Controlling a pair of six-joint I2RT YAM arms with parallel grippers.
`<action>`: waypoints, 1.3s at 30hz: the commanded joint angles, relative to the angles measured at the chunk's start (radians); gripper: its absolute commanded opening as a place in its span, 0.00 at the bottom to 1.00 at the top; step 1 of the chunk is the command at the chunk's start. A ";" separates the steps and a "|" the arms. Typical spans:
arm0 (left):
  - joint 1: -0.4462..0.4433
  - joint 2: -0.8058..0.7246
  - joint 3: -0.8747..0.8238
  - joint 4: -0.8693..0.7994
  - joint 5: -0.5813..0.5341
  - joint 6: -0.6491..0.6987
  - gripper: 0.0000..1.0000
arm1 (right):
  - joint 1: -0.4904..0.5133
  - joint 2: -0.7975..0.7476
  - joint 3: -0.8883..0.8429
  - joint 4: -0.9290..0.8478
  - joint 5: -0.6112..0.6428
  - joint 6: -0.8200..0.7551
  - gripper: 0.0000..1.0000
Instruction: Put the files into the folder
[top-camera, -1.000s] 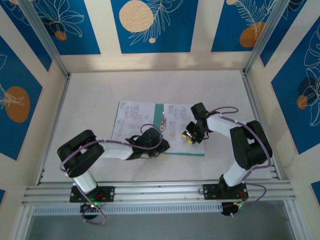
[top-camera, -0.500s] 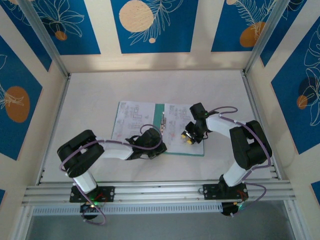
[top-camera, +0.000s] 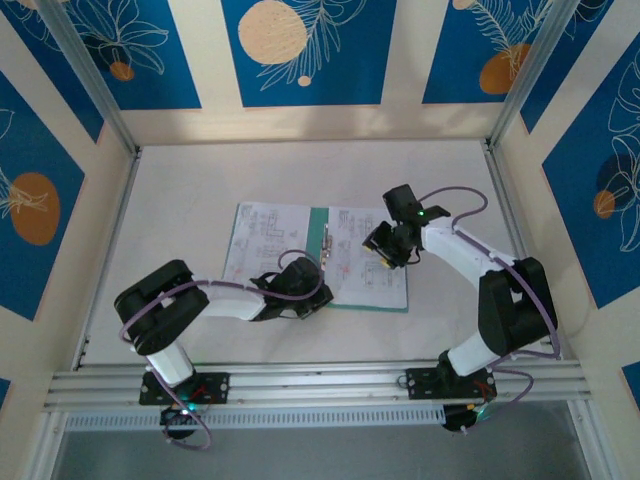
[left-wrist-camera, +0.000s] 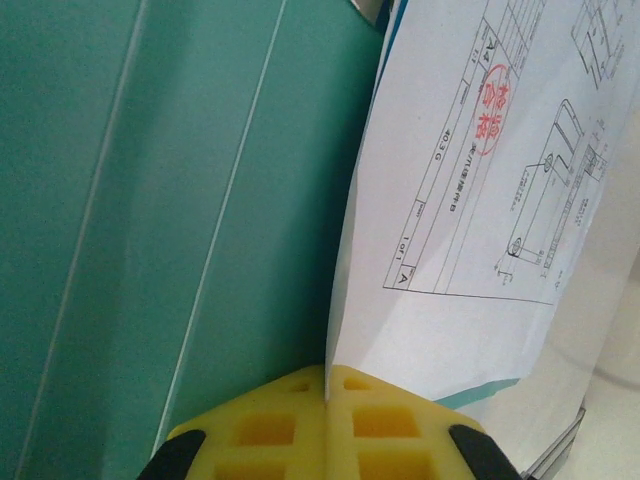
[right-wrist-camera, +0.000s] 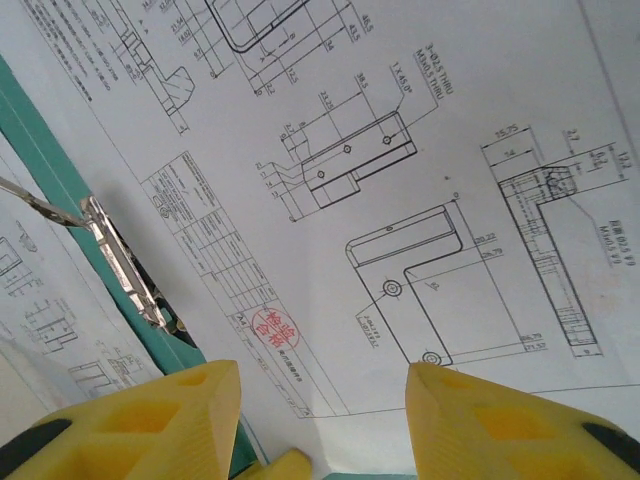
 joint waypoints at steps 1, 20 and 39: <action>0.003 -0.013 -0.008 -0.007 -0.028 -0.012 0.00 | -0.020 -0.025 -0.003 -0.058 0.020 -0.023 0.49; -0.009 -0.053 -0.008 -0.058 -0.056 -0.006 0.27 | -0.061 -0.059 -0.017 -0.068 0.018 -0.047 0.49; 0.212 -0.392 -0.055 -0.521 -0.044 0.228 0.34 | -0.014 -0.127 -0.030 -0.072 0.031 -0.077 0.49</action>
